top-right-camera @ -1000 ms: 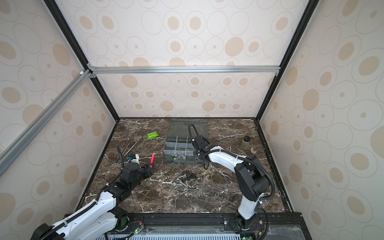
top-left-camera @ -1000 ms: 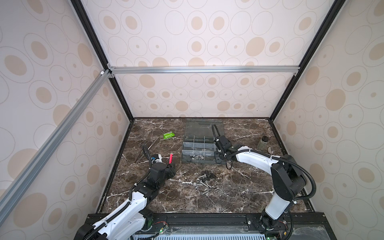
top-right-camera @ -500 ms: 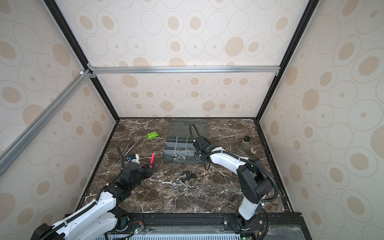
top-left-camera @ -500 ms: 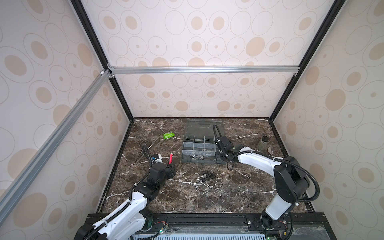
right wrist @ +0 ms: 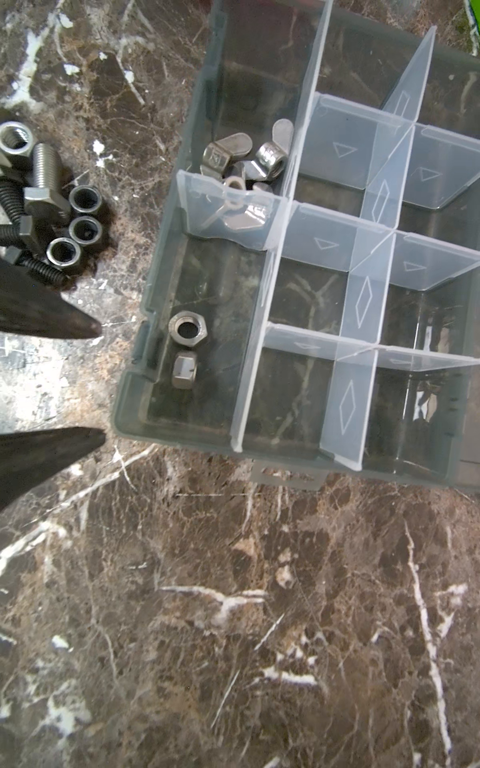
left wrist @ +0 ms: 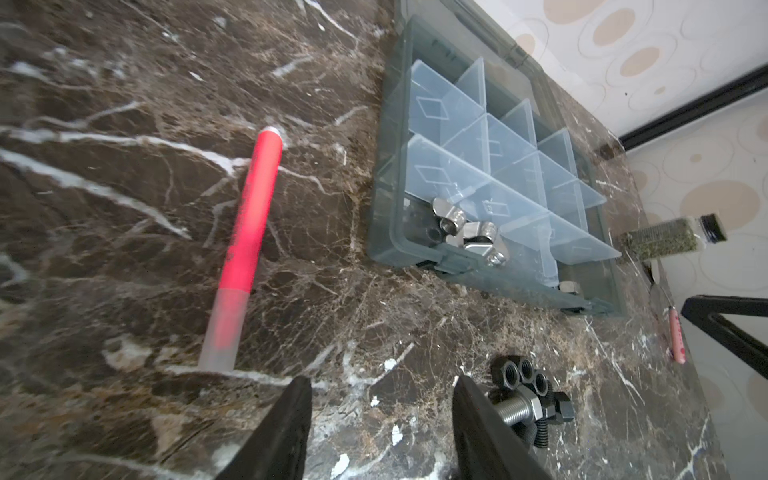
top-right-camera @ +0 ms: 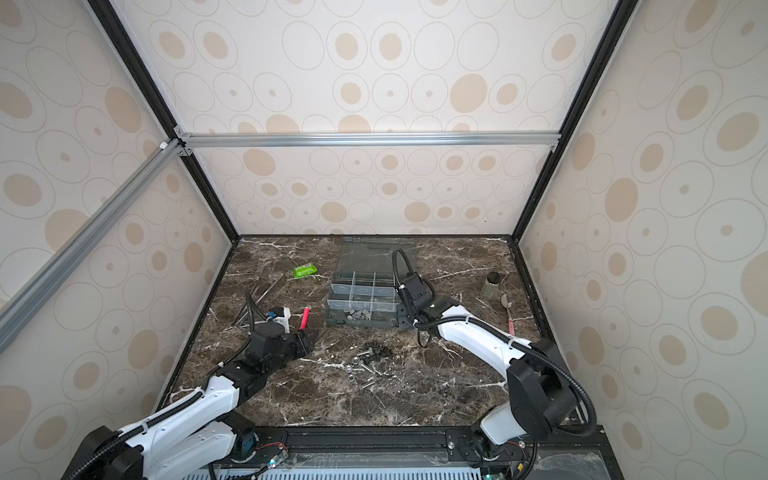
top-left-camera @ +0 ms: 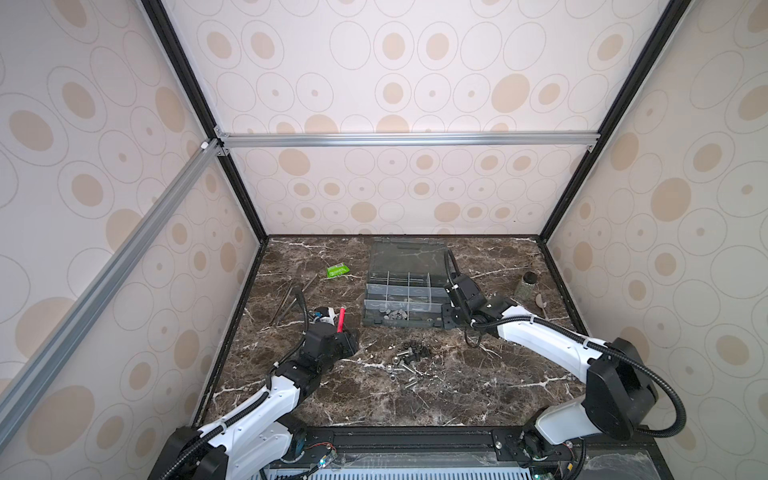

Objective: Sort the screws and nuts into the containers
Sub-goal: 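Withdraw the right gripper from the box while the left gripper reaches toward the pile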

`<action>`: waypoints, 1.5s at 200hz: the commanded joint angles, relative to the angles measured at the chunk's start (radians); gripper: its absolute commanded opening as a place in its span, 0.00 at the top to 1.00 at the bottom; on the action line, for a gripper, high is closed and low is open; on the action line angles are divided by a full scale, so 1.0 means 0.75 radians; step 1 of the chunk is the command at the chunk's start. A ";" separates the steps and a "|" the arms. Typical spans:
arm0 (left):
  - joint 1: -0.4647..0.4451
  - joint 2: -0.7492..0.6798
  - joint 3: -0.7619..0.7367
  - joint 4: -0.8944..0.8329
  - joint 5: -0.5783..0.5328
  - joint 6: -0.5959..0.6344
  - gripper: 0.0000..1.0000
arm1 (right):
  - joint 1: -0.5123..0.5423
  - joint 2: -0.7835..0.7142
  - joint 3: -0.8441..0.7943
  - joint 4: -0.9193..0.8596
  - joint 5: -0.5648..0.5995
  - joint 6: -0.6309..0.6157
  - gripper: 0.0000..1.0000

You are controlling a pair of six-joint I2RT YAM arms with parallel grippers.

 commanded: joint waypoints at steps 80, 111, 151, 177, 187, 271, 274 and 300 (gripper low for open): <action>-0.299 0.293 0.212 -0.087 0.076 0.124 0.47 | -0.004 -0.328 -0.255 -0.088 0.093 0.213 0.60; -0.394 0.362 0.242 -0.122 0.057 0.104 0.47 | -0.003 -0.384 -0.297 -0.092 0.095 0.234 0.60; -0.482 0.400 0.256 -0.163 -0.001 0.085 0.47 | -0.002 -0.437 -0.327 -0.096 0.088 0.246 0.59; -0.523 0.429 0.274 -0.164 -0.015 0.059 0.47 | -0.003 -0.480 -0.367 -0.086 0.079 0.255 0.59; -0.535 0.448 0.278 -0.167 -0.020 0.049 0.47 | -0.003 -0.494 -0.381 -0.093 0.080 0.258 0.59; -0.594 0.532 0.294 -0.177 -0.043 0.013 0.50 | -0.003 -0.612 -0.468 -0.120 0.089 0.284 0.59; -0.599 0.535 0.298 -0.181 -0.048 0.016 0.50 | -0.002 -0.612 -0.467 -0.121 0.087 0.284 0.59; -0.631 0.582 0.362 -0.308 -0.163 0.069 0.52 | -0.002 -0.618 -0.462 -0.134 0.091 0.284 0.59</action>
